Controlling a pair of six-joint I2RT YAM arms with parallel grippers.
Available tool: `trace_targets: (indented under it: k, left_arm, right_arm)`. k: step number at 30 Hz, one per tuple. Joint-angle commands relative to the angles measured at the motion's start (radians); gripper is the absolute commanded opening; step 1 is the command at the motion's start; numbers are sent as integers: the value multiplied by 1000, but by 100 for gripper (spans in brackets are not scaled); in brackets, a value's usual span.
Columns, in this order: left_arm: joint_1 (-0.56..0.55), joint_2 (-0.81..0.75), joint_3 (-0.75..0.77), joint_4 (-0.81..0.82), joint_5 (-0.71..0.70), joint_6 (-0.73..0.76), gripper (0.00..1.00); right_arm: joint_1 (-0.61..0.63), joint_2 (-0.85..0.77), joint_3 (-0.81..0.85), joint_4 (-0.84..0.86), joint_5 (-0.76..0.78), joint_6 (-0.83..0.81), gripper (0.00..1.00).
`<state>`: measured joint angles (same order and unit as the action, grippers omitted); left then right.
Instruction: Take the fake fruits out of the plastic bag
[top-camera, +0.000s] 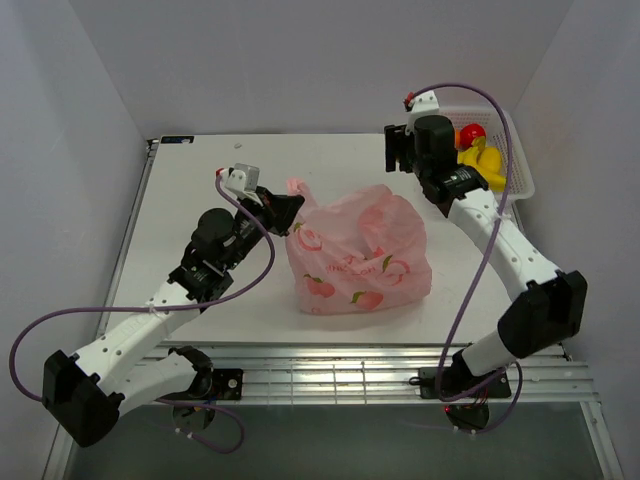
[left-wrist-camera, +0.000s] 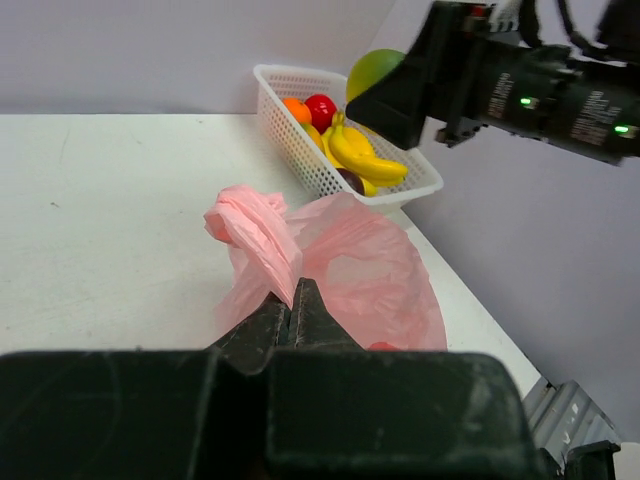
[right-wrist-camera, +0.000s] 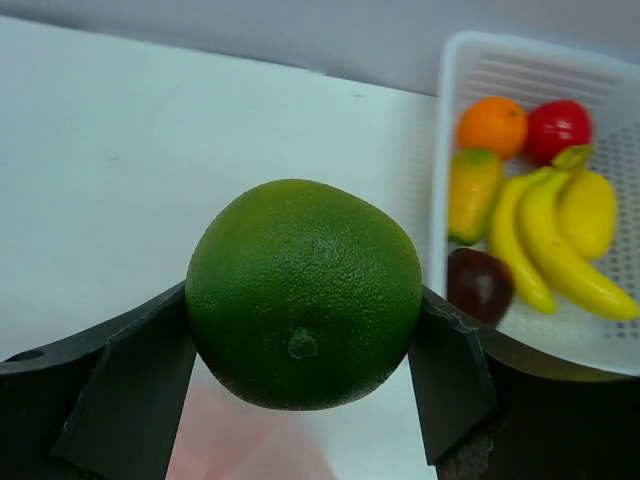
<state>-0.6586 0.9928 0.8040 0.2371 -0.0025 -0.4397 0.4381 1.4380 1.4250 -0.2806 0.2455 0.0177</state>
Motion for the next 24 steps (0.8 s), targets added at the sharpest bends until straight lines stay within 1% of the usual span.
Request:
trace_targets:
  k: [1, 2, 3, 5, 6, 8, 9, 11, 12, 14, 15, 16, 18, 19, 20, 23, 24]
  left_arm:
    - [-3, -28, 49, -48, -71, 35, 0]
    - [-4, -31, 53, -56, -82, 44, 0]
    - [-4, -34, 61, -64, -91, 45, 0]
    - [-4, -33, 72, -93, -123, 48, 0]
    - [-4, -31, 81, -107, -132, 48, 0]
    - [-4, -23, 86, -116, -148, 47, 0]
    - [-4, -20, 89, -120, -152, 44, 0]
    - [-3, -3, 104, -137, -160, 44, 0]
    - [-4, 6, 112, -142, -163, 47, 0]
    - [-4, 35, 144, -165, -177, 64, 0]
    - [-3, 44, 155, -173, -186, 68, 0]
    - [-4, 55, 171, -176, -195, 79, 0]
    - [-3, 85, 188, -183, -231, 87, 0]
    - [-3, 98, 211, -185, -244, 94, 0]
    - [-3, 127, 224, -189, -257, 98, 0]
    - [13, 181, 289, -196, -316, 107, 0]
    - [36, 222, 308, -196, -327, 108, 0]
  right_arm:
    - [-60, 152, 90, 133, 412, -76, 43]
    - [-74, 191, 156, 132, 434, -99, 43]
    - [-88, 264, 184, 133, 451, -104, 43]
    - [-133, 329, 231, 144, 437, -107, 44]
    - [-148, 388, 276, 146, 425, -88, 44]
    - [-180, 442, 313, 171, 451, -75, 45]
    - [-188, 488, 333, 191, 525, -65, 45]
    - [-211, 524, 339, 248, 596, -62, 50]
    - [-219, 556, 342, 291, 662, -52, 51]
    - [-243, 590, 353, 316, 702, -35, 55]
    - [-257, 596, 353, 333, 737, -26, 69]
    - [-262, 601, 344, 351, 761, -25, 80]
    - [-269, 605, 325, 394, 811, -44, 95]
    - [-268, 602, 289, 482, 810, -82, 90]
    - [-268, 598, 282, 491, 798, -81, 90]
    - [-268, 601, 314, 423, 764, -79, 90]
    - [-268, 596, 324, 397, 724, -73, 90]
